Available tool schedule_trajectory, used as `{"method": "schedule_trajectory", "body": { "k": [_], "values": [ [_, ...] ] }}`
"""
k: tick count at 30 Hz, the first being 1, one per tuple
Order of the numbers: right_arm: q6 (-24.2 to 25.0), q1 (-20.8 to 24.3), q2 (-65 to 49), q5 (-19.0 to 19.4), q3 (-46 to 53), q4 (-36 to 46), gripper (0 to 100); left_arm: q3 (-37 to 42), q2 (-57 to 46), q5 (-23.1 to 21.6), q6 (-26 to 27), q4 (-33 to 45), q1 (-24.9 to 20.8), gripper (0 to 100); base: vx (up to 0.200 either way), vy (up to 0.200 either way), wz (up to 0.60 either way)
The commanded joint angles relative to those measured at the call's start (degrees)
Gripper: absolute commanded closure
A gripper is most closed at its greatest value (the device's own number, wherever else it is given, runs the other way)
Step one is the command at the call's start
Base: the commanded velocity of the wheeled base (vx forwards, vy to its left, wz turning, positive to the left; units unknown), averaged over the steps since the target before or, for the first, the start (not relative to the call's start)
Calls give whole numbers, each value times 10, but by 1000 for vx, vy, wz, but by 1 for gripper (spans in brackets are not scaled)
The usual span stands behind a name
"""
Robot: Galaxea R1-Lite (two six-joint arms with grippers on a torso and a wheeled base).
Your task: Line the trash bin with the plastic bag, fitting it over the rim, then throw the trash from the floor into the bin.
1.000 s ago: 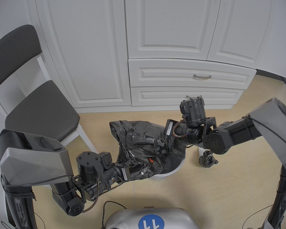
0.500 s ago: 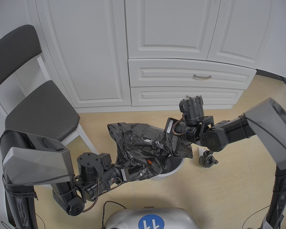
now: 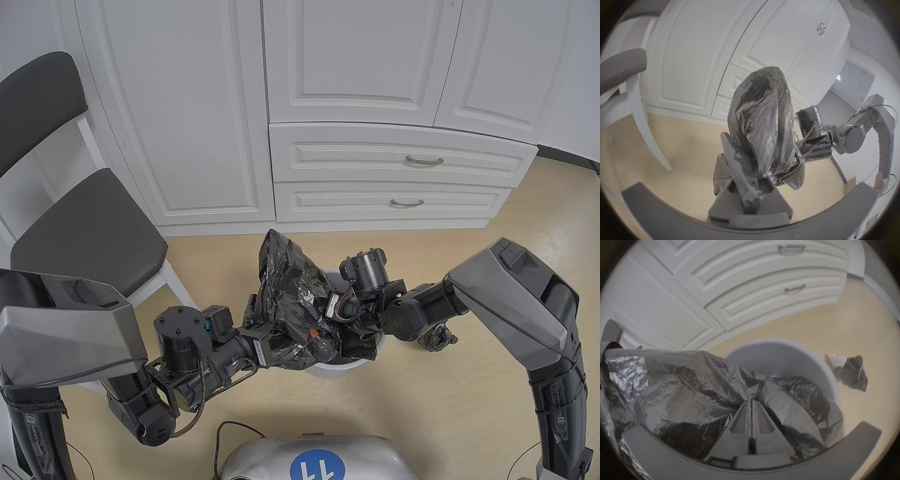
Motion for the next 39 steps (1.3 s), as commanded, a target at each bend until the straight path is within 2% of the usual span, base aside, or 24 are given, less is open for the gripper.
{"method": "schedule_trajectory", "body": {
  "k": [1,5,11,19,26,30,35,39],
  "values": [
    [38,3,47,14,-52,6,100,-23,3,-1,10,1,-10,100,0,0,0],
    [85,0,78,19,-92,7,100,-54,8,-1,10,-1,-18,100,0,0,0],
    [86,-7,97,16,-105,13,100,-79,17,-1,10,6,-32,100,0,0,0],
    [84,-42,108,12,-138,43,100,-129,77,-1,10,7,-42,100,0,0,0],
    [84,-44,114,12,-144,42,100,-148,101,-1,10,7,-42,100,0,0,0],
    [83,-51,80,12,-134,47,100,-153,103,-1,10,6,-41,100,0,0,0],
    [67,-66,-16,23,-94,96,100,-152,98,-1,10,6,-36,100,0,0,0],
    [61,-85,-88,52,-83,155,100,-149,98,-1,10,3,-36,100,0,0,0]
  ]
}}
